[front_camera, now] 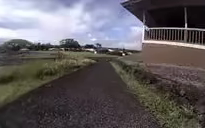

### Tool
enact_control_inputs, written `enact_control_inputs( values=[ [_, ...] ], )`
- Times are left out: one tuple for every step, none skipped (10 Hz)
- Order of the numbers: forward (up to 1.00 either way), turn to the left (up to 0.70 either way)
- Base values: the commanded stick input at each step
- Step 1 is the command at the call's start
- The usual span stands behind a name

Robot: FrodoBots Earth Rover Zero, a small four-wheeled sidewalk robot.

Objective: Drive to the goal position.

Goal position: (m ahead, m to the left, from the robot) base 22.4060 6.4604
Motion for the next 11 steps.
enact_control_inputs(
  values=[
    [0.5, 0.0],
    [0.5, 0.0],
    [0.5, 0.0],
    [0.5, 0.0],
    [0.5, 0.0],
    [0.5, 0.0],
    [0.5, 0.0],
    [0.5, 0.0],
    [0.5, 0.0],
    [0.5, 0.0],
    [0.5, 0.0]
  ],
)
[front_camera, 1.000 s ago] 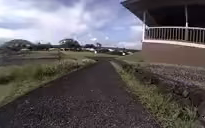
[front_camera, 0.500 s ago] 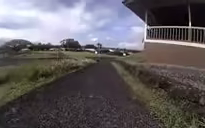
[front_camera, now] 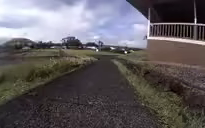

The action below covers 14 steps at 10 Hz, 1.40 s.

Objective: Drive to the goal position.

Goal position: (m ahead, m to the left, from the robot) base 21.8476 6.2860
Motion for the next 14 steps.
enact_control_inputs(
  values=[
    [0.5, 0.0],
    [0.5, 0.0],
    [0.5, 0.0],
    [0.5, 0.0],
    [0.5, 0.0],
    [0.5, 0.0],
    [0.5, 0.0],
    [0.5, 0.0],
    [0.5, 0.0],
    [0.5, 0.0],
    [0.5, 0.0],
    [0.5, 0.0],
    [0.5, 0.0],
    [0.5, 0.0]
  ],
)
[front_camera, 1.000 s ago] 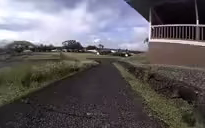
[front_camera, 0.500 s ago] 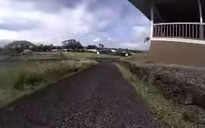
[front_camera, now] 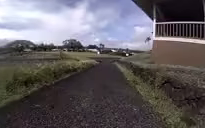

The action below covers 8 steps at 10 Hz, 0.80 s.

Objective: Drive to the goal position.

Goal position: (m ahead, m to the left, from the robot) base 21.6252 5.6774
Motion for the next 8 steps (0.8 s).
enact_control_inputs(
  values=[
    [0.5, 0.0],
    [0.5, 0.0],
    [0.5, 0.0],
    [0.5, 0.0],
    [0.5, 0.0],
    [0.5, 0.0],
    [0.5, 0.0],
    [0.5, 0.0]
  ],
)
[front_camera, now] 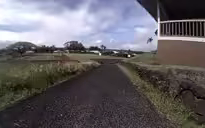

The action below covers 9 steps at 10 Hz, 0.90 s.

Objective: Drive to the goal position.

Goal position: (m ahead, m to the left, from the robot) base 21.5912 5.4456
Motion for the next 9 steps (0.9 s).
enact_control_inputs(
  values=[
    [0.5, 0.0],
    [0.5, -0.47],
    [0.5, -0.5],
    [0.5, -0.38],
    [0.5, 0.0],
    [0.5, 0.0],
    [0.5, 0.0],
    [0.5, 0.0],
    [0.5, 0.0]
  ],
)
